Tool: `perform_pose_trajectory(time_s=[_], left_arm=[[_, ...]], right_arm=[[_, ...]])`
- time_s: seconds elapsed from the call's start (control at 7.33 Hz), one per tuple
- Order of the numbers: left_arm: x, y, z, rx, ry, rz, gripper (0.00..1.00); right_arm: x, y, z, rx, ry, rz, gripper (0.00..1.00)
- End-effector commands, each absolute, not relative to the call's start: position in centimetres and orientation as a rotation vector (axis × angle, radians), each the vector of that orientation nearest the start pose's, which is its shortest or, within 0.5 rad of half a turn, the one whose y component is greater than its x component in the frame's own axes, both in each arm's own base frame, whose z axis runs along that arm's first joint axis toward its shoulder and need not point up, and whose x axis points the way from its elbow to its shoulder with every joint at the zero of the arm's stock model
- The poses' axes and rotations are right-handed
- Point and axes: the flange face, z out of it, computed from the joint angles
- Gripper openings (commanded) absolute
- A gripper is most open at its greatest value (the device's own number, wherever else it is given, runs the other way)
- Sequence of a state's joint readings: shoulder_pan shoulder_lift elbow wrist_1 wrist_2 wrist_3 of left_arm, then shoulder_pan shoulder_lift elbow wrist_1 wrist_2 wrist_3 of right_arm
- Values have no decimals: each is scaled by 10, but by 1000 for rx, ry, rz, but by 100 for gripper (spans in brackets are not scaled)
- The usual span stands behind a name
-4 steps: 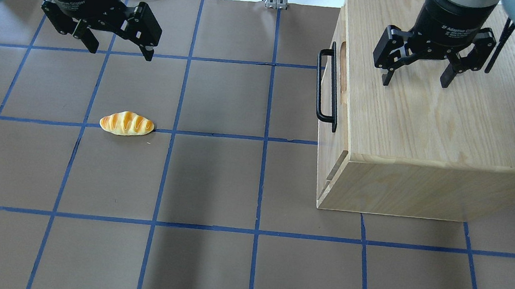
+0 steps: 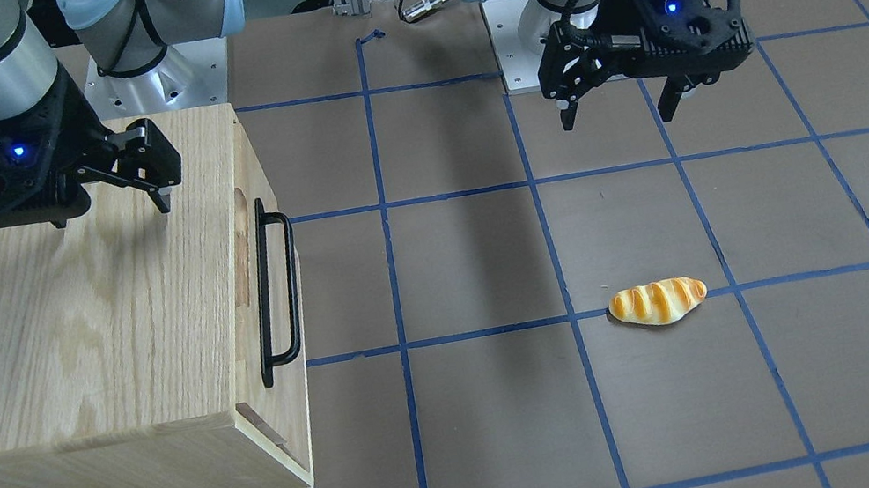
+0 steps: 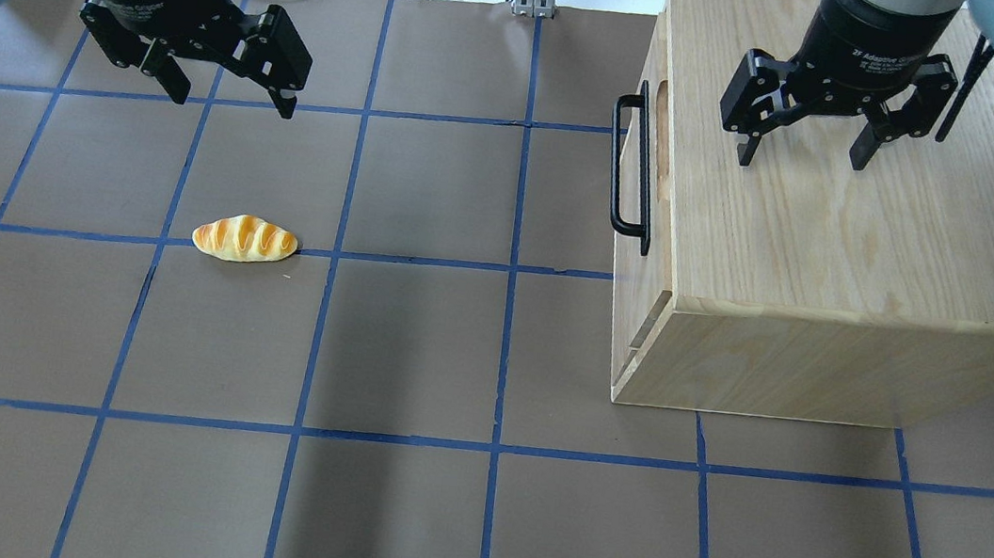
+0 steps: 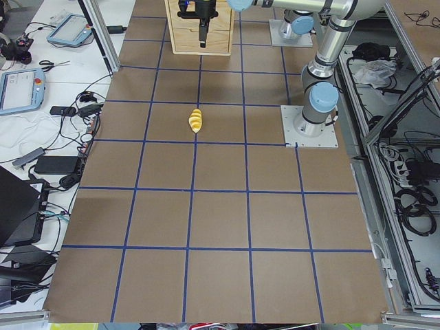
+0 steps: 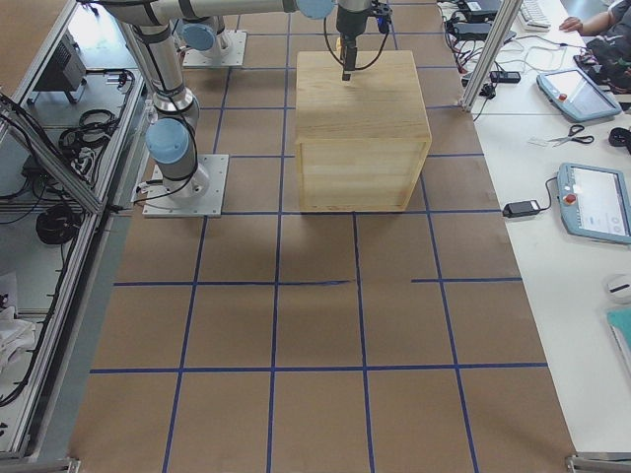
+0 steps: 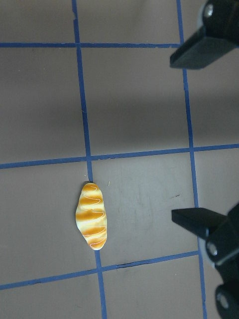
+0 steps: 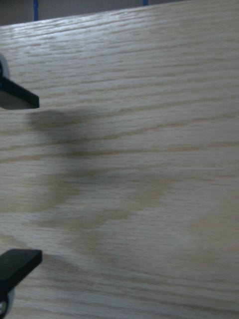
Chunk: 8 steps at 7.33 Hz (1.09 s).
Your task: Open upper drawer
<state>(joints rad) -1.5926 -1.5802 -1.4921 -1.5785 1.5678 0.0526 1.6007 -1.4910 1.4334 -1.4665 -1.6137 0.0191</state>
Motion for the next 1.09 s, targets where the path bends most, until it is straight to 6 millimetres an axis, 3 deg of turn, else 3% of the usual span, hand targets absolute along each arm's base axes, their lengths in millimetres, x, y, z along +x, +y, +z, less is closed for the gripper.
perform_pose_trajectory(time_s=[0.0, 0.95], left_arm=[[-144, -497, 520, 128, 3139, -94, 100], [-146, -501, 516, 123, 3138, -103, 100]], right_arm=[[145, -516, 505, -21, 3185, 72, 100], [145, -516, 505, -19, 3185, 72, 100]])
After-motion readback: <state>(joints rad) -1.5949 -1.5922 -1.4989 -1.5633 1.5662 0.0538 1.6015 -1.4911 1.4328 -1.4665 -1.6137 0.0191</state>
